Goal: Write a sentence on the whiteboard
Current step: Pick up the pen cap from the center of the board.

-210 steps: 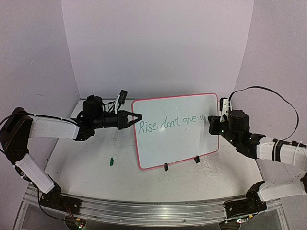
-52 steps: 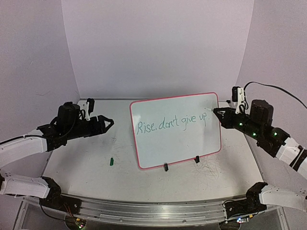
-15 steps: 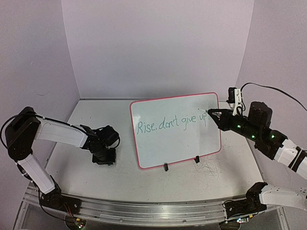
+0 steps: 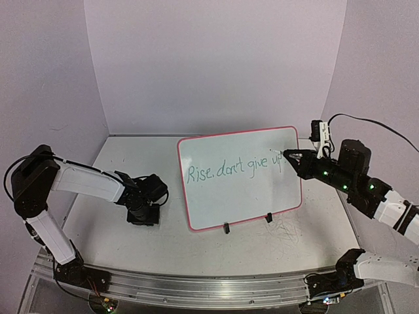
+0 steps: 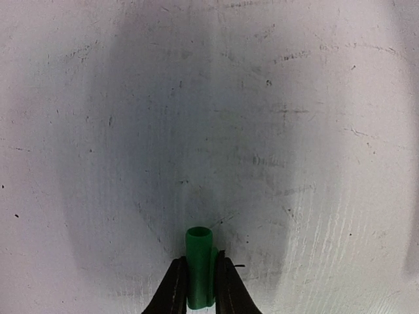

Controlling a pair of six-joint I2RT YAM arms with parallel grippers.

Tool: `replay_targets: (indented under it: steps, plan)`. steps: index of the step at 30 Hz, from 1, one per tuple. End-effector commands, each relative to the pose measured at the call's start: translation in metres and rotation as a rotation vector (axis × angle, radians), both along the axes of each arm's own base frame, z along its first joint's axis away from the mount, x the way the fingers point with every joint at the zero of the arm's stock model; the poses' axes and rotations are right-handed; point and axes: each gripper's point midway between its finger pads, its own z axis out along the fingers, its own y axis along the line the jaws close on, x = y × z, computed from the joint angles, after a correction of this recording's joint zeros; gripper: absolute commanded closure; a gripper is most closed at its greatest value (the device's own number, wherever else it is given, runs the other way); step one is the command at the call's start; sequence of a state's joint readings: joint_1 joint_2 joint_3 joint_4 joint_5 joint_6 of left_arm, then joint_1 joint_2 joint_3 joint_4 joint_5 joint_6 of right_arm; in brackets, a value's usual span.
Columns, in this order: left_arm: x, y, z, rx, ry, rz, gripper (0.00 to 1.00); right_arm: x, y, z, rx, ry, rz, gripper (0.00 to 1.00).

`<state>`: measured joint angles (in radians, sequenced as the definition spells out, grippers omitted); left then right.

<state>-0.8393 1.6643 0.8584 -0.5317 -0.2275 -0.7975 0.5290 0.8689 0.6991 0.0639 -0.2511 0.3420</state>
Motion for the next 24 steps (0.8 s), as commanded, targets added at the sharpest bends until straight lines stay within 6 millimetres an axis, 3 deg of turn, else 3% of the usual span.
replay_targets:
  steps: [1, 7, 10, 12, 15, 18, 20, 24]
  plan:
    - [-0.009, 0.003, 0.002, -0.004, 0.009, -0.007, 0.91, 0.003, 0.004, 0.012, 0.021, -0.041, 0.000, 1.00]
    - [0.004, 0.008, 0.059, -0.052, -0.137, 0.003, 0.99, 0.005, 0.004, 0.009, 0.022, -0.028, -0.009, 1.00]
    - [0.011, 0.012, 0.100, -0.084, -0.227, 0.005, 1.00, 0.006, 0.003, 0.008, 0.015, -0.024, -0.019, 1.00]
    - [0.014, 0.007, 0.139, -0.155, -0.306, -0.021, 1.00, 0.007, 0.003, 0.008, 0.001, -0.021, -0.021, 1.00]
    - [0.012, -0.007, 0.206, -0.305, -0.428, -0.126, 1.00, 0.009, 0.006, 0.012, -0.019, -0.022, -0.009, 1.00]
    - [-0.007, -0.031, 0.262, -0.487, -0.503, -0.326, 1.00, 0.005, 0.021, 0.015, -0.026, -0.019, 0.071, 1.00]
    - [-0.026, -0.054, 0.281, -0.607, -0.499, -0.474, 1.00, 0.000, 0.037, 0.014, -0.033, -0.011, 0.150, 1.00]
    - [-0.051, -0.095, 0.287, -0.672, -0.522, -0.727, 1.00, -0.022, 0.081, 0.015, -0.051, -0.012, 0.326, 1.00]
